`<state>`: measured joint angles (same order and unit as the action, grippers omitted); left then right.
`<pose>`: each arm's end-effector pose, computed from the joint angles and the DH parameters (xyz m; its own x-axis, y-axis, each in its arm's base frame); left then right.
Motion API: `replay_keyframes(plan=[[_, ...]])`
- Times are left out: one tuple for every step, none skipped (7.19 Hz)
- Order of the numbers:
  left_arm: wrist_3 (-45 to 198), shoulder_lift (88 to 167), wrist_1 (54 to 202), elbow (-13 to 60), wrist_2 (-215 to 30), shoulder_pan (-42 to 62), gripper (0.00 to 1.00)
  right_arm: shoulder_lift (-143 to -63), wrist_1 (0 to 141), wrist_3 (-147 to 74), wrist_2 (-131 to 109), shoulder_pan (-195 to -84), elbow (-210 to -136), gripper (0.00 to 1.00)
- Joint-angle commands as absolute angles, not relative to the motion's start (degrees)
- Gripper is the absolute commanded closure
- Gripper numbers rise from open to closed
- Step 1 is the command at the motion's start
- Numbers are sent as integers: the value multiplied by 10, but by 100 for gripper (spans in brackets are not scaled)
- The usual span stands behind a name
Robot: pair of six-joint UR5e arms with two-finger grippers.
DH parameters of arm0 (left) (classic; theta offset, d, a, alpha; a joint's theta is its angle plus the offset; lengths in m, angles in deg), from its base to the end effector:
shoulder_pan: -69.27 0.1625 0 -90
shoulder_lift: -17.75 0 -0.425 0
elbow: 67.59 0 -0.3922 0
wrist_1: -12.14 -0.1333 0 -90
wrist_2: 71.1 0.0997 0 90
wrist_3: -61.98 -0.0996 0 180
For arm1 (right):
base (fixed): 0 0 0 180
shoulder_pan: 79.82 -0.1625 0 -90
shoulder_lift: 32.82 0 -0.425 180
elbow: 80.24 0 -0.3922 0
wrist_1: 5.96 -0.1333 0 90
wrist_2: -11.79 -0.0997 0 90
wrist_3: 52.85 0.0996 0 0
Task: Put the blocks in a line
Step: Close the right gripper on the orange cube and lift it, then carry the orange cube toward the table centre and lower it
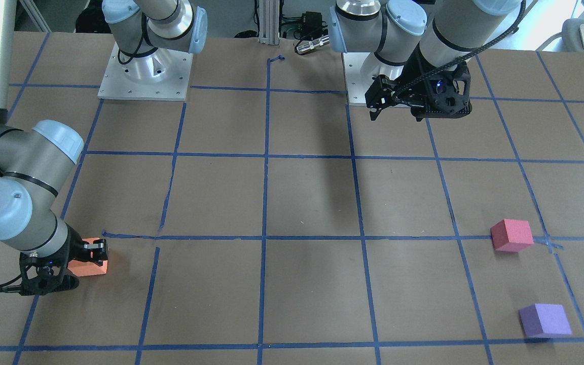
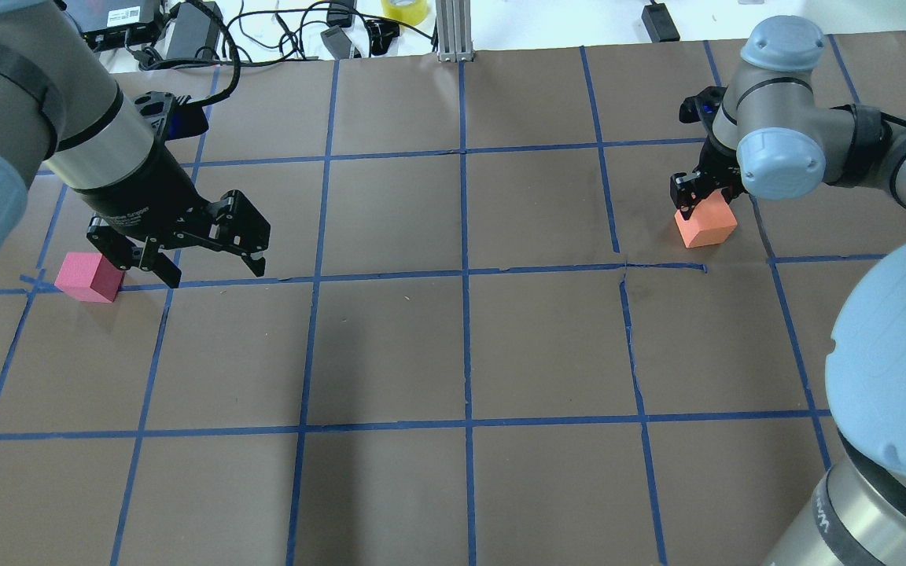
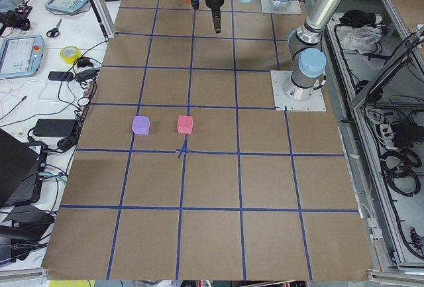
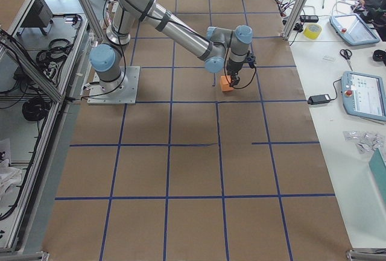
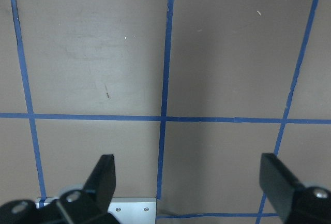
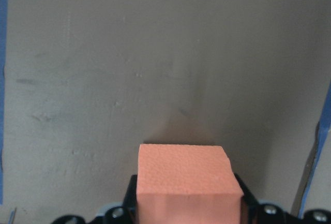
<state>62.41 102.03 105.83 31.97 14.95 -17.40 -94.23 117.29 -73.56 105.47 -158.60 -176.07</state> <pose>-0.1147 -0.4422 0.4475 -0.9950 -0.0744 0.0673 -0.0651 0.9892 0.1316 0.0030 -0.6373 0.2126 -0.9846 -0.1664 0.0528 -0.1643 0.9855 0.0418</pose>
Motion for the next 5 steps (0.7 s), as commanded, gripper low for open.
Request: replay_keyframes(plan=[[624,1020,1057,319,152,-175,0,-975,1150,-720,1052,-1599,-1746,100],[623,1020,1057,319,153,-174,0,-989,1133,-677,1052,-1632,-1740,100],[622,1020,1057,320,153,-174,0,-992,1121,-623,1054,-1681,-1723,100],[622,1020,1056,319,154,-174,0,-987,1106,-549,1052,-1728,-1696,100],[622,1020,1051,319,154,-173,0,-975,1099,-490,1051,-1759,-1671,99]])
